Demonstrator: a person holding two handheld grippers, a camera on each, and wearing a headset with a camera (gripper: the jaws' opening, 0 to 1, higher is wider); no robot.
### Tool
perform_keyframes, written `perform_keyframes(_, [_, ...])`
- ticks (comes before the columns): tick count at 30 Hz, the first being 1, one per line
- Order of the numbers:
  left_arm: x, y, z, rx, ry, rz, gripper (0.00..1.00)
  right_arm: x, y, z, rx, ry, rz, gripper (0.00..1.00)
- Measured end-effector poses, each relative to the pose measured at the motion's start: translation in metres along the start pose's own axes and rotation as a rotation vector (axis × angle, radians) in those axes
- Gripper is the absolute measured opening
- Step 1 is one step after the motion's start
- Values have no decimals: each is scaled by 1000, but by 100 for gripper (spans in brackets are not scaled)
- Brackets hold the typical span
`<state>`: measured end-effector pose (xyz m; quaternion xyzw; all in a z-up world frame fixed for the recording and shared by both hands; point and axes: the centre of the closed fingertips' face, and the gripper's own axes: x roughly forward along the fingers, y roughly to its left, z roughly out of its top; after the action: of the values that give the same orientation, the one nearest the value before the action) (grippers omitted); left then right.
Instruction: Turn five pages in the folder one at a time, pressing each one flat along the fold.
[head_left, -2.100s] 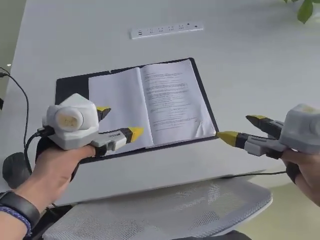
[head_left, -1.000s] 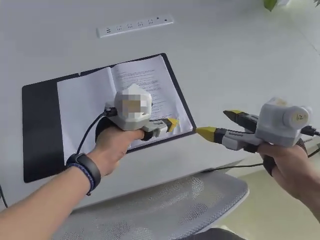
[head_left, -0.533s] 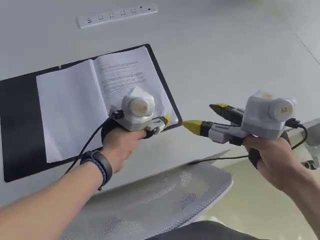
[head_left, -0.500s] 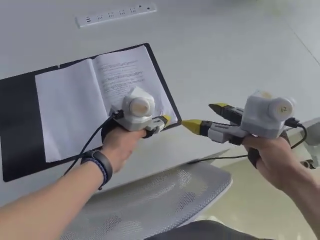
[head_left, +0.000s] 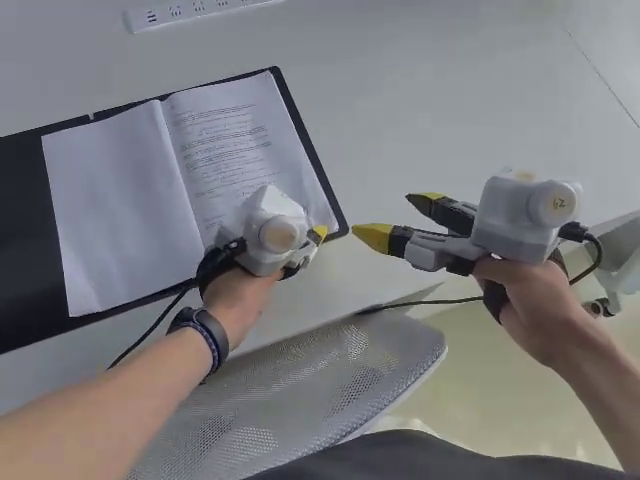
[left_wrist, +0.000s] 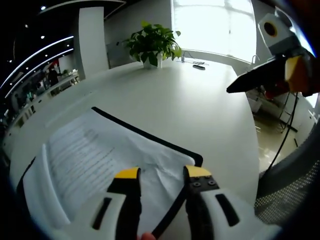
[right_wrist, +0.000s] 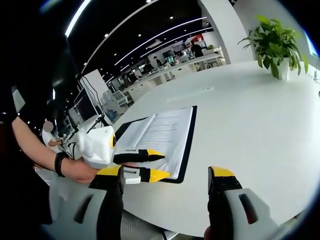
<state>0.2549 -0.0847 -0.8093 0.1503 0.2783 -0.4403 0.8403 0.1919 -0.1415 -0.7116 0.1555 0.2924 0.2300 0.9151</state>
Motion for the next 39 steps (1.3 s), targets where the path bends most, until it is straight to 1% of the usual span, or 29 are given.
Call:
perform_keyframes(3, [0,0,0,-4,-12,10,31,-1,0,1,4,-2,-1,67])
perform_keyframes(7, [-1,-2,1,7,-23,9,28,-1,-2,1,8,-4,-4,67])
perform_keyframes(8, [-1,-4,1,10,-29,2,25,0,-2,0,8,-2,-4,67])
perform_keyframes(9, [-1,-8,3,42,-45,-4,23,0,-2,0,7,0,-4,66])
perform_keyframes(10, [-1,-9,1,33,-45,-2,20,0,-2,-1,6,3,-3,66])
perform_keyframes(11, [0,-13,4,41,-63,-11,18,1,-1,-2,4,9,0,66])
perform_keyframes(12, [-1,-13,3,43,-59,1,17,1,-2,-3,2,13,-1,66])
perform_keyframes(13, [-1,-13,4,44,-60,2,16,1,-1,-3,-1,16,1,66])
perform_keyframes(16, [-1,-11,5,49,-60,15,14,2,-1,-3,1,14,4,66])
perform_keyframes(18, [-1,-8,5,54,-54,30,11,2,0,-2,-3,15,7,65])
perform_keyframes(19, [-2,-2,5,65,-52,57,6,3,0,-2,-3,16,7,65])
perform_keyframes(20, [-2,0,5,68,-49,65,2,3,0,-2,-3,16,8,65])
perform_keyframes(21, [-2,3,4,85,-41,77,0,4,0,-2,-4,18,10,65])
perform_keyframes(22, [-2,0,5,112,-44,63,0,4,0,-2,-5,19,11,65])
perform_keyframes(25, [-3,0,5,110,-49,68,0,7,2,-1,-8,22,22,65])
perform_keyframes(29, [-3,-1,4,118,-51,90,0,14,2,0,-13,26,31,64])
perform_keyframes(34, [-1,2,4,122,-47,89,0,30,3,6,-22,27,56,63])
perform_keyframes(35, [-1,2,4,120,-47,86,0,33,2,7,-22,28,60,62])
perform_keyframes(39, [-1,3,4,77,-51,73,0,49,0,9,-33,45,84,61])
